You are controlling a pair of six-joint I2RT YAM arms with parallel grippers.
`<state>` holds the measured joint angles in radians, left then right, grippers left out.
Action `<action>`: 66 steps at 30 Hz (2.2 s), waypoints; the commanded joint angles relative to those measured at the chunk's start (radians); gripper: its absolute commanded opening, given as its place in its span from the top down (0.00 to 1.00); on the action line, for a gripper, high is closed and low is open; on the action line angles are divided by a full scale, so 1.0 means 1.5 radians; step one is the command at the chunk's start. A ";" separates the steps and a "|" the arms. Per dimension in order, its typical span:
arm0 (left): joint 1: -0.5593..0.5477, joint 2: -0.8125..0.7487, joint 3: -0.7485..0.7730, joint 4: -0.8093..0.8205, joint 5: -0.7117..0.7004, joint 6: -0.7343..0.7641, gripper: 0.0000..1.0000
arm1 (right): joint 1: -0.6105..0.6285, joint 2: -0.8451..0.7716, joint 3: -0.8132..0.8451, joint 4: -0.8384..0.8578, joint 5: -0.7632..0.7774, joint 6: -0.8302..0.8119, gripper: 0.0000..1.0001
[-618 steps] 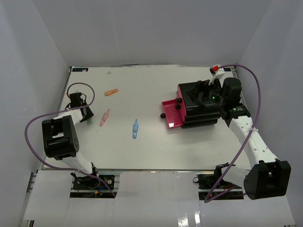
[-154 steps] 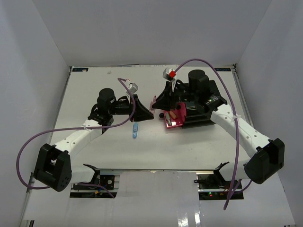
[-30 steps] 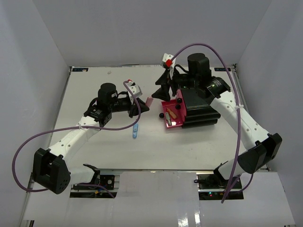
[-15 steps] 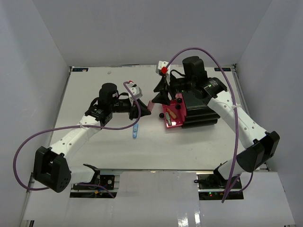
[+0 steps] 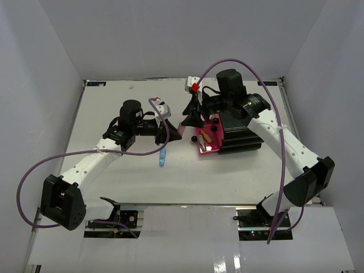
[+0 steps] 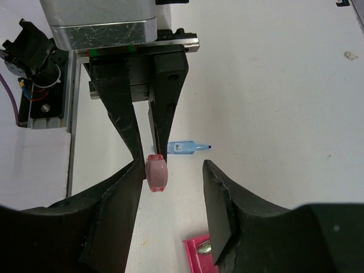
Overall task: Sort the stationery into containers
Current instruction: Close the pen cap on the pen.
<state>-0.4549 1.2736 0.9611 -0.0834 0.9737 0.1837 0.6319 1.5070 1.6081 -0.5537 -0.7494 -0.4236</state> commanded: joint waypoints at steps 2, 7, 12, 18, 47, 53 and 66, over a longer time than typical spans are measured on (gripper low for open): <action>0.002 -0.006 0.018 0.009 0.019 0.003 1.00 | 0.007 -0.002 0.002 -0.009 -0.021 -0.004 0.48; 0.002 -0.007 0.018 0.010 0.019 0.003 1.00 | 0.008 -0.001 -0.007 -0.010 -0.026 -0.003 0.51; 0.002 -0.010 0.016 0.015 0.019 0.003 1.00 | 0.010 -0.001 -0.017 -0.009 -0.024 0.000 0.56; 0.002 -0.016 0.014 0.018 0.019 0.003 1.00 | 0.013 -0.001 -0.023 -0.011 -0.024 0.002 0.66; 0.002 -0.031 0.078 0.047 0.036 -0.031 1.00 | 0.059 -0.001 -0.078 -0.147 0.066 -0.027 0.92; 0.002 -0.009 0.110 0.047 0.055 -0.043 1.00 | 0.070 0.003 -0.092 -0.152 0.062 -0.028 0.92; 0.002 0.005 0.143 0.049 0.052 -0.039 1.00 | 0.100 0.023 -0.102 -0.190 0.062 -0.044 0.92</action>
<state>-0.4549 1.3220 1.0332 -0.2363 1.0027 0.1574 0.7197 1.4742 1.5288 -0.5968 -0.6315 -0.4808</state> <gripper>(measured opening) 0.262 0.220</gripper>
